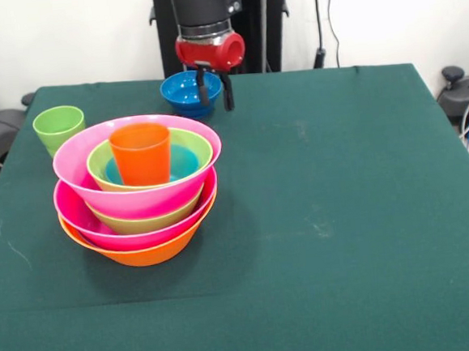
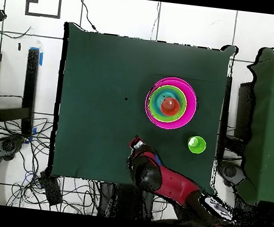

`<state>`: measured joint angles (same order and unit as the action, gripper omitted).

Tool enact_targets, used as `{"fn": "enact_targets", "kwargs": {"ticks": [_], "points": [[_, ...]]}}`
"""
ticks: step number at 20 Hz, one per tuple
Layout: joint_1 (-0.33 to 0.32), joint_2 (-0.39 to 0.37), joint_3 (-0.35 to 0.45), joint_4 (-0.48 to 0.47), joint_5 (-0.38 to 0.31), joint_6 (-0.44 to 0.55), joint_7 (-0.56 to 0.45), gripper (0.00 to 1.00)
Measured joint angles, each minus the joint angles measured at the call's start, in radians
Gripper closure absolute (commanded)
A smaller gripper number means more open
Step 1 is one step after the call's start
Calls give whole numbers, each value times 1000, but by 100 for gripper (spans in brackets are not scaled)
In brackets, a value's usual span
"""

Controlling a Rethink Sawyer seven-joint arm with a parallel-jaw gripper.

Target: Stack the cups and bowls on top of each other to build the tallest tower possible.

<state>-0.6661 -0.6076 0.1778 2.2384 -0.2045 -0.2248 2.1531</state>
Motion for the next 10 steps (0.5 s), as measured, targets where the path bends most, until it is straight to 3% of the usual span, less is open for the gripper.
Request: {"fn": "enact_targets", "kwargs": {"ticks": [10], "points": [[-5,-73,0,1,0,0,0,0]]}}
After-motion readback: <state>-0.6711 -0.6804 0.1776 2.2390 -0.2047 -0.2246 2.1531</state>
